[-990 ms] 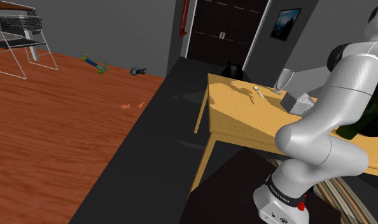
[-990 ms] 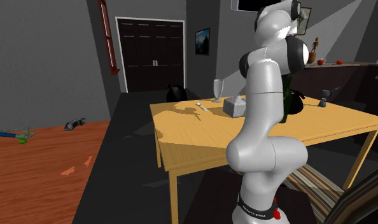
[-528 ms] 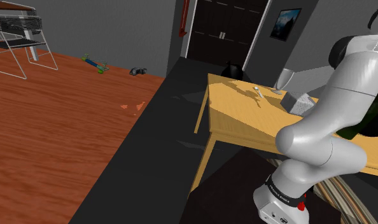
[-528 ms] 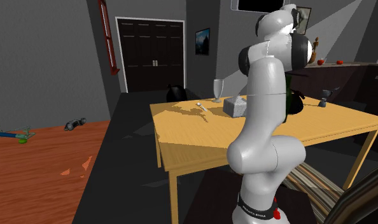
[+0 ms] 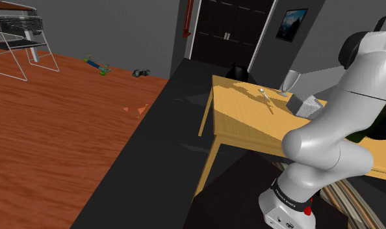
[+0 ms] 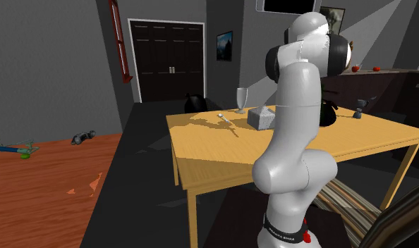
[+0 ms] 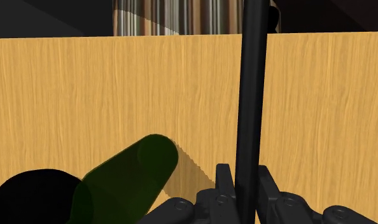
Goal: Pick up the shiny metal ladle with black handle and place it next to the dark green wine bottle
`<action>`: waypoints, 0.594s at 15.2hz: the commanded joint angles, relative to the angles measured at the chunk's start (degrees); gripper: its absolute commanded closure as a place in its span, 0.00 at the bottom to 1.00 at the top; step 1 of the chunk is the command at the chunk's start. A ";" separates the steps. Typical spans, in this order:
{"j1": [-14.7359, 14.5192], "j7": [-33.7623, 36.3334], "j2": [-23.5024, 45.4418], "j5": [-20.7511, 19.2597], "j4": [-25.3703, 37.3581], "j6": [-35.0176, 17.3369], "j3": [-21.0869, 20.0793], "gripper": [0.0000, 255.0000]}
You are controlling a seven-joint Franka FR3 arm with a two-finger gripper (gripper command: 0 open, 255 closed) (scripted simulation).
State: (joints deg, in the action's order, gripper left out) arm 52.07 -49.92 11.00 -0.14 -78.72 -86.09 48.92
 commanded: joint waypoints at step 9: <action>-2.00 2.27 -3.03 -2.32 -10.73 -8.47 -0.34 1.00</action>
State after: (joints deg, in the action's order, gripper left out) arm 50.23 -47.91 8.15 -2.32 -88.49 -93.72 48.64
